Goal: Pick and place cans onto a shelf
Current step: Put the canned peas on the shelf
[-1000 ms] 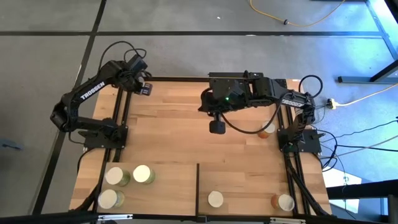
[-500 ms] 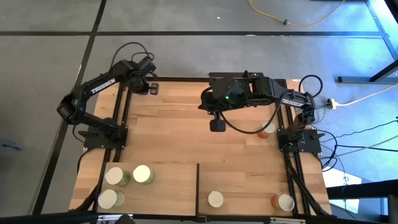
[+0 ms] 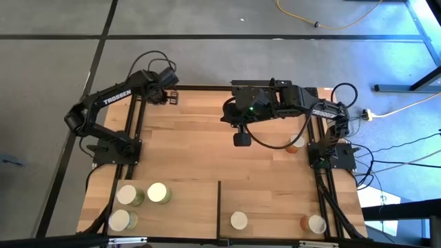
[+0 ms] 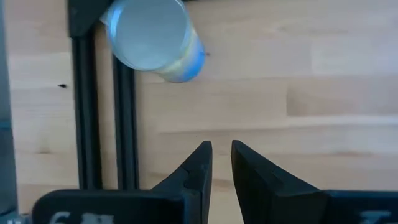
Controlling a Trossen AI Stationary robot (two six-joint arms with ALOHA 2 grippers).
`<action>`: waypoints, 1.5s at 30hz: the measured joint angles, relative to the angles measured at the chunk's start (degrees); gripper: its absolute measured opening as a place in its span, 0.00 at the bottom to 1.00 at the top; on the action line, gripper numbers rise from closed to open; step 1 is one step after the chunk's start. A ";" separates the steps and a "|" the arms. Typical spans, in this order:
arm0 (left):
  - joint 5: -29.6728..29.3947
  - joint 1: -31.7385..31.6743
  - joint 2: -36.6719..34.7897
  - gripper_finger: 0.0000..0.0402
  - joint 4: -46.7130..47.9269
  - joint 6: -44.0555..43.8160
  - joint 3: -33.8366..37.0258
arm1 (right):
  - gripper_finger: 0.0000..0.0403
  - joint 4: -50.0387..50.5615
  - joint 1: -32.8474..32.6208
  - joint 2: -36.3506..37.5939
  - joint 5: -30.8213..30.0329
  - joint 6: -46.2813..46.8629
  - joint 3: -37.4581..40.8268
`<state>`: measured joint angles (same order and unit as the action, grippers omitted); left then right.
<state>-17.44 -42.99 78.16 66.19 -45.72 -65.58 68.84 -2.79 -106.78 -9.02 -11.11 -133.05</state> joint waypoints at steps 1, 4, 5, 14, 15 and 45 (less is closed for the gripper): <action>-0.83 -0.16 -0.02 0.13 0.01 -0.44 0.00 | 0.02 -0.01 0.00 0.00 0.00 0.04 0.00; -1.45 -0.23 -0.03 0.13 -0.65 -2.07 0.00 | 0.02 0.00 -0.02 0.00 0.02 0.07 0.00; -1.37 -0.23 -0.03 0.13 -1.25 -2.20 0.00 | 0.02 0.00 -0.02 0.00 0.02 0.07 0.00; 2.20 1.31 -0.87 0.13 -1.35 -0.60 -0.10 | 0.02 -1.02 4.02 -0.22 0.00 -0.97 0.58; 2.21 1.66 -1.46 0.13 -1.23 -0.41 -0.38 | 0.02 -1.17 4.88 -0.28 0.05 -1.01 1.09; 1.38 -3.89 -6.85 0.09 -2.50 5.76 -1.90 | 0.02 -18.23 12.50 -2.16 13.67 -4.44 6.71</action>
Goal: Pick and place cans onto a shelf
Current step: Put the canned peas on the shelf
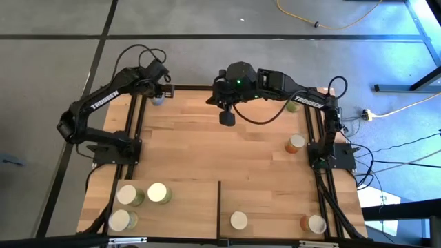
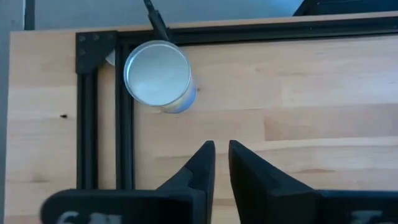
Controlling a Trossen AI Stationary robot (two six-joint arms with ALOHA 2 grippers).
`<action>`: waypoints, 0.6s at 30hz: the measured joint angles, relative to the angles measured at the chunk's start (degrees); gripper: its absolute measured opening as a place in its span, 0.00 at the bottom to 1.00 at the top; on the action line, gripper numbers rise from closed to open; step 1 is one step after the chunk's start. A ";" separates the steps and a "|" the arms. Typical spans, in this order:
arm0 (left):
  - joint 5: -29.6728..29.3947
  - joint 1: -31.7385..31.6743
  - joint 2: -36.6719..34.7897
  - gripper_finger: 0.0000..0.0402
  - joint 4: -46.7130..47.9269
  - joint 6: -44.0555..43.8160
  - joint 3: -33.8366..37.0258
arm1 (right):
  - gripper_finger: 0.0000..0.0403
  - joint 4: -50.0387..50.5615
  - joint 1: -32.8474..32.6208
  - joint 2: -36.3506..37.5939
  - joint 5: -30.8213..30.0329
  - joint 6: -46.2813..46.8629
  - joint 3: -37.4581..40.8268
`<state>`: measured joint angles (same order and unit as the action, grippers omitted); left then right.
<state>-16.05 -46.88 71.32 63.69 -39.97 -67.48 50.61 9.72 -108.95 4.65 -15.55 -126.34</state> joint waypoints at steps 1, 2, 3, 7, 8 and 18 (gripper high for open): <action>0.58 -0.23 0.20 0.07 -0.25 -0.02 0.00 | 0.02 0.32 0.02 0.00 -0.01 0.00 0.00; 1.18 -0.42 0.32 0.04 -0.76 -0.02 0.00 | 0.02 0.64 0.03 0.00 -0.01 0.00 0.00; 1.83 -0.64 0.32 0.02 -1.58 -0.06 0.00 | 0.02 0.88 0.02 0.00 -0.01 0.00 -0.02; 2.73 -0.91 0.32 0.01 -6.40 -0.26 0.00 | 0.02 1.10 0.02 0.00 -0.01 -0.13 -0.01; 1.21 -1.00 0.32 0.00 -6.62 -0.29 0.00 | 0.02 1.12 0.02 0.00 -0.01 -0.15 -0.02; -4.34 -3.90 0.84 0.00 1.66 -4.82 0.00 | 0.02 1.16 0.00 0.00 -0.02 -3.14 -0.02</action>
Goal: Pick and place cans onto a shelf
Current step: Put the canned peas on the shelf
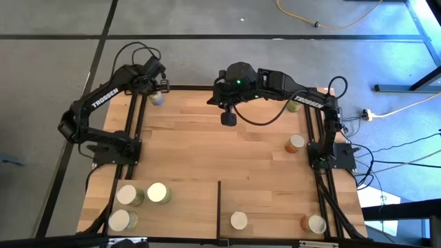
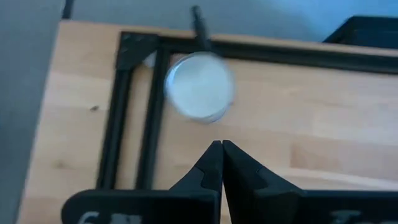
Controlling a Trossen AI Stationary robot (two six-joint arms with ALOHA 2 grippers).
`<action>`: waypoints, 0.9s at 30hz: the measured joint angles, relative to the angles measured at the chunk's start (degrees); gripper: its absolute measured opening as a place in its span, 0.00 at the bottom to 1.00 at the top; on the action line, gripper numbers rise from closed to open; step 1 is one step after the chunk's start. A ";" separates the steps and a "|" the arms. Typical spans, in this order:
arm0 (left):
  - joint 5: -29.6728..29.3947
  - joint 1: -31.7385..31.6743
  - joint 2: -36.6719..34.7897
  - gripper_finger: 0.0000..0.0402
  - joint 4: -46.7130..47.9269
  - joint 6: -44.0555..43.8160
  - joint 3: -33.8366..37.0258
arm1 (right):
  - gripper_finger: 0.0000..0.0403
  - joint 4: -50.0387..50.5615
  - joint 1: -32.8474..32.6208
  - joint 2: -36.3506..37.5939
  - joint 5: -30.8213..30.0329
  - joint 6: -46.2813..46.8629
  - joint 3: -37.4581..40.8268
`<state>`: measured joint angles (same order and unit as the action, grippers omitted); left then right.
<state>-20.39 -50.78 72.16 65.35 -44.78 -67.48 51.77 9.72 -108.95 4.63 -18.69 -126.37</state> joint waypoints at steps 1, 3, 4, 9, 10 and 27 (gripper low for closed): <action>-0.15 0.00 0.32 0.00 0.97 -0.12 0.00 | 0.02 0.00 0.03 0.00 0.00 -0.06 0.00; -0.30 0.08 0.57 0.00 2.29 -0.14 0.00 | 0.02 0.03 0.04 0.00 0.01 -0.59 0.00; -0.24 0.11 0.57 0.00 2.63 -0.16 0.00 | 0.02 0.08 0.04 0.00 0.01 -1.04 0.00; -0.48 0.04 0.59 0.00 2.62 -0.39 0.00 | 0.02 0.42 0.04 0.00 -0.01 -1.79 0.00; -0.64 0.02 0.59 0.00 2.62 -0.92 0.00 | 0.02 0.42 0.04 0.00 -0.01 -2.50 0.00; -2.05 0.03 4.27 0.00 -1.51 -2.87 3.65 | 0.02 0.94 0.04 0.00 -0.01 -4.29 -0.02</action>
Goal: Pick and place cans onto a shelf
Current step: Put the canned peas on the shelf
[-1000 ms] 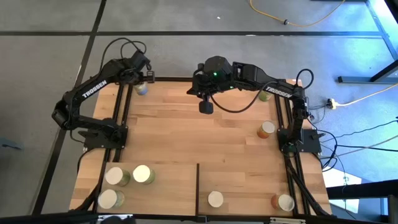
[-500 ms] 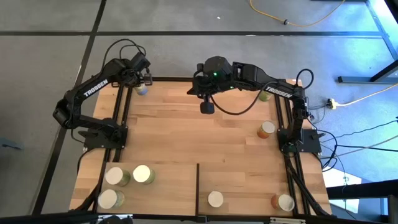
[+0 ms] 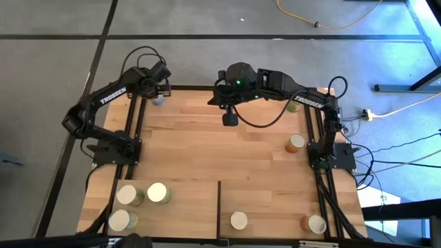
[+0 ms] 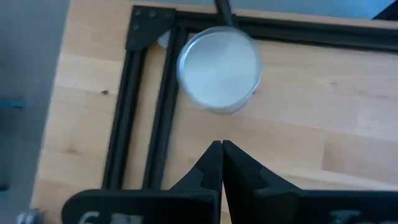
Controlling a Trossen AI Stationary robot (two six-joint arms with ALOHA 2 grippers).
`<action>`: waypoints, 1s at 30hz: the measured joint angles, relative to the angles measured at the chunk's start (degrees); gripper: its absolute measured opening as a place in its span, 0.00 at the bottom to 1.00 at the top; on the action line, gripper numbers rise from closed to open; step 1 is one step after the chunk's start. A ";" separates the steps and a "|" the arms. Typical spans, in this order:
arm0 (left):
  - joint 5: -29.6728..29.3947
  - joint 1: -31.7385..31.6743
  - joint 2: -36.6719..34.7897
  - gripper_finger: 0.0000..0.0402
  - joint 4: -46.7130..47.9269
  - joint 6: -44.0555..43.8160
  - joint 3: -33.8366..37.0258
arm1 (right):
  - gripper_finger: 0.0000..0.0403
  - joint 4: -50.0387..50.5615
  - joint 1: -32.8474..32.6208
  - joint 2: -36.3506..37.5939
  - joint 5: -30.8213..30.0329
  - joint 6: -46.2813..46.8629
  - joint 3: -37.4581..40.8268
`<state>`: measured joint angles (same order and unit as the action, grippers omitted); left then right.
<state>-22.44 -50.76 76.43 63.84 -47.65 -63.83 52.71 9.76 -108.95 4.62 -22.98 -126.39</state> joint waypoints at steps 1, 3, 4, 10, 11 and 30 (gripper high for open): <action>0.01 -0.13 0.48 0.00 -0.70 0.00 0.00 | 0.02 0.02 0.00 0.02 0.00 0.00 0.00; 0.21 -0.78 1.44 0.00 -1.08 0.06 0.00 | 0.02 0.02 0.00 0.01 0.00 -0.01 0.00; 0.26 -1.09 2.03 0.00 -1.07 0.07 0.00 | 0.02 0.01 0.00 0.02 0.00 -0.01 0.00; 1.27 -1.21 5.73 0.00 -1.18 0.21 0.02 | 0.02 0.02 0.00 0.02 0.00 -0.02 0.00; 1.58 -1.24 6.29 0.00 -1.26 0.21 0.02 | 0.02 0.02 0.00 0.02 0.00 -0.02 0.00; 3.99 -5.42 8.52 0.00 -3.31 1.28 0.03 | 0.02 0.02 0.00 0.02 0.00 -0.20 0.00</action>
<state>-18.45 -56.18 84.95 60.53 -46.37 -63.80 52.73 9.76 -108.92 4.62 -23.18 -126.39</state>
